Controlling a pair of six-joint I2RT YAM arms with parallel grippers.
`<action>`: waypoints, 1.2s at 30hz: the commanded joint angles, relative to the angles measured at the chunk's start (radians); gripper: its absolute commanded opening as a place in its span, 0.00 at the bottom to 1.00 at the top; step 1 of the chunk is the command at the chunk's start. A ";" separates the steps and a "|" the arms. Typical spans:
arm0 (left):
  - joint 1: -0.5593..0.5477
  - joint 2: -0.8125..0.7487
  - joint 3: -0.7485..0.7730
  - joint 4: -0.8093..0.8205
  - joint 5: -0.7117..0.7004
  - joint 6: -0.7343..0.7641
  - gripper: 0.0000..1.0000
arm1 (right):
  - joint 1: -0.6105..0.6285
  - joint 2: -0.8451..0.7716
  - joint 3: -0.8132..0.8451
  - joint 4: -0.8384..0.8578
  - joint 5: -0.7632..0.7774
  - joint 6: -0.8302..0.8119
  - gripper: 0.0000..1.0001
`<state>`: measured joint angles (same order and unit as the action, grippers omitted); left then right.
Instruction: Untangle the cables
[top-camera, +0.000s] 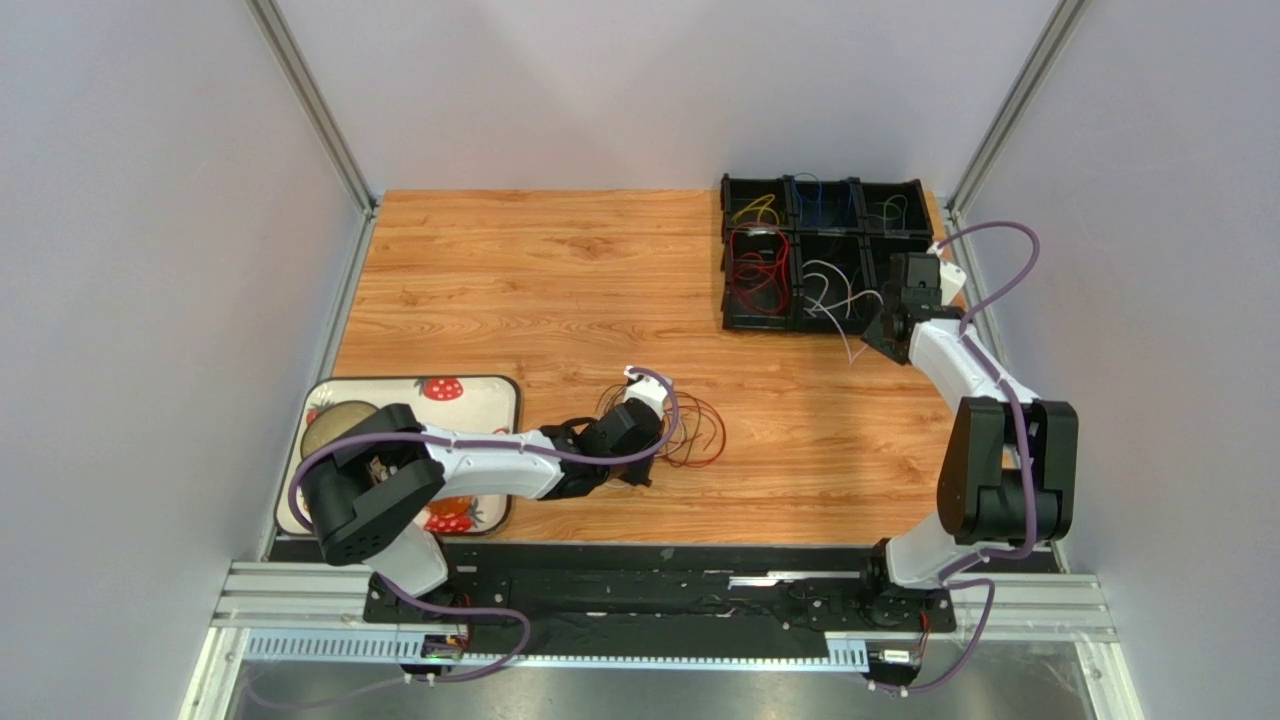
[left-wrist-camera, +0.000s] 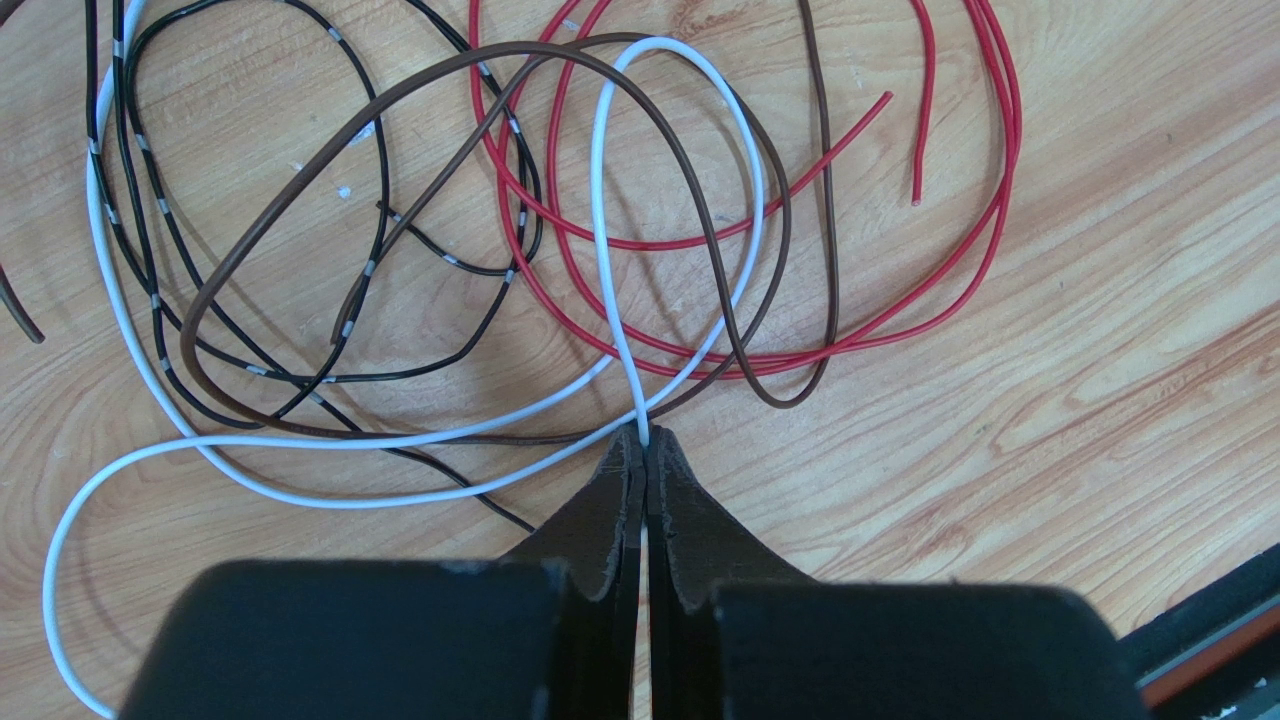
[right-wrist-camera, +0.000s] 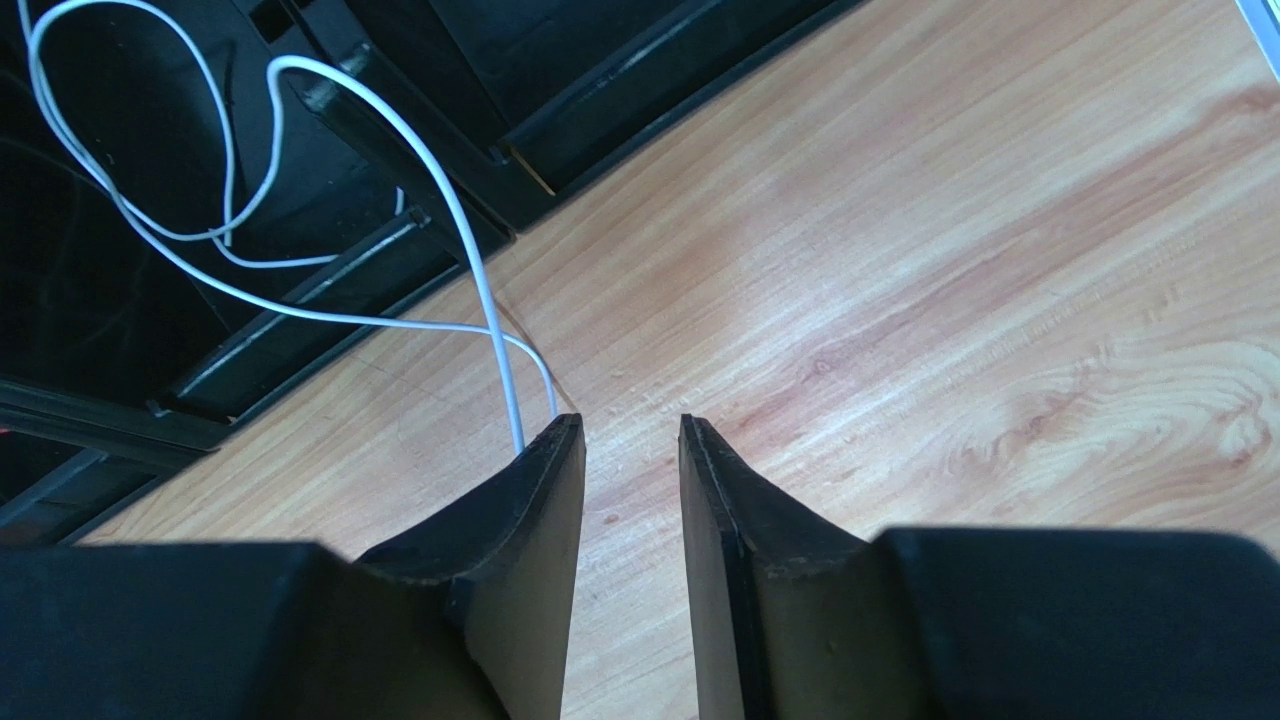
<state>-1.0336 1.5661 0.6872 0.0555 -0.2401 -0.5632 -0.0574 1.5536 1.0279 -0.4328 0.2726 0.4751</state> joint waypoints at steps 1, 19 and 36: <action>-0.002 -0.002 -0.018 -0.028 0.016 -0.003 0.00 | 0.001 -0.006 0.060 0.057 -0.024 -0.020 0.29; -0.002 0.000 -0.020 -0.020 0.016 -0.003 0.00 | 0.005 -0.096 0.026 0.046 -0.029 -0.010 0.43; 0.000 0.017 -0.011 -0.022 0.015 -0.003 0.00 | 0.037 -0.006 0.176 0.077 -0.148 -0.044 0.00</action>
<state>-1.0336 1.5661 0.6872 0.0559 -0.2401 -0.5632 -0.0460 1.5658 1.1084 -0.4065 0.1993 0.4519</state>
